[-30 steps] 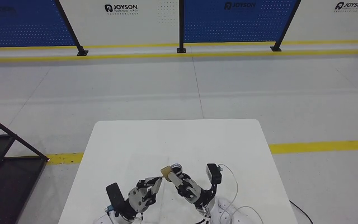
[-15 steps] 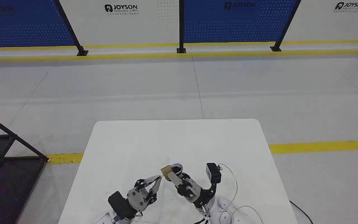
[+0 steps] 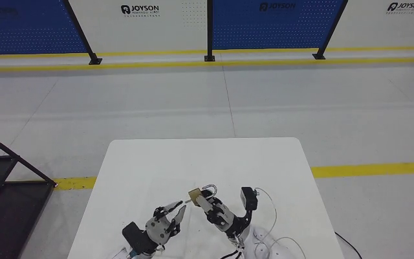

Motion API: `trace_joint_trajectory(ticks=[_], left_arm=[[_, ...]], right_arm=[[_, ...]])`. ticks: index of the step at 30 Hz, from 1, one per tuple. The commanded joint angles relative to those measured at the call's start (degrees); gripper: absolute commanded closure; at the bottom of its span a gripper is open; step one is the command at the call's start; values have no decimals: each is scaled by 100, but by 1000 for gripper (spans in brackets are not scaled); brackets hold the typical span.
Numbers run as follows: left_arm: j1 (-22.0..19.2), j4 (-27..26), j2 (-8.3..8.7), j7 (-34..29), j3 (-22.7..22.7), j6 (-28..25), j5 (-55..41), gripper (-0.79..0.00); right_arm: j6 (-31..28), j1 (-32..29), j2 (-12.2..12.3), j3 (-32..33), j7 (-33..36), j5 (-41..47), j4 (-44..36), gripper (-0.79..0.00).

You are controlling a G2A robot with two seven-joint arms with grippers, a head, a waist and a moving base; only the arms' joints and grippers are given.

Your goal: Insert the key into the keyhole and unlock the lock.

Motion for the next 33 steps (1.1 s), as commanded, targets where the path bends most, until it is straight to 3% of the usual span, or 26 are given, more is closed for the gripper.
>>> trace_joint_trajectory(ticks=[1, 6, 9, 14, 17, 22, 23, 25, 26, 29, 30, 33], left_arm=[[109, -51, 46, -100, -176, -607, -401, -785], [542, -254, 206, -376, -1031, -1903, -1330, -785], [846, -255, 289, -524, -1617, -2464, -1839, -785], [1158, -38, 349, -756, -2310, -2599, -2284, -785], [1194, 125, 350, -812, -2443, -2590, -2442, -785], [1127, 300, 337, -841, -2417, -2557, -2418, -785], [1104, 323, 333, -840, -2392, -2545, -2399, -785], [1051, 375, 326, -875, -2352, -2501, -2346, -785], [1023, 392, 323, -896, -2336, -2470, -2320, -785], [963, 417, 313, -911, -2289, -2409, -2278, -785], [951, 417, 311, -904, -2283, -2405, -2269, -785], [937, 424, 304, -893, -2274, -2396, -2274, -785]], right_arm=[[206, -16, 3, 60, -9, -97, 5, 0], [954, 174, -15, -20, 793, -47, 251, 0], [1566, 475, -73, -284, 1860, 157, 481, 0], [2475, 1101, -274, -963, 3566, 454, 872, 0], [3127, 1348, -436, -1373, 3909, 293, 1077, 0], [3690, 1623, -687, -1879, 3976, 119, 1369, 0], [3781, 1664, -725, -1943, 3973, 85, 1408, -77], [3874, 1722, -785, -2055, 4004, 27, 1455, -320], [3929, 1741, -807, -2084, 3996, 6, 1465, -369], [4117, 1772, -844, -2143, 4022, -115, 1454, -656], [4190, 1777, -848, -2153, 4068, -158, 1428, -785], [4369, 1755, -834, -2147, 4199, -293, 1258, -785]])
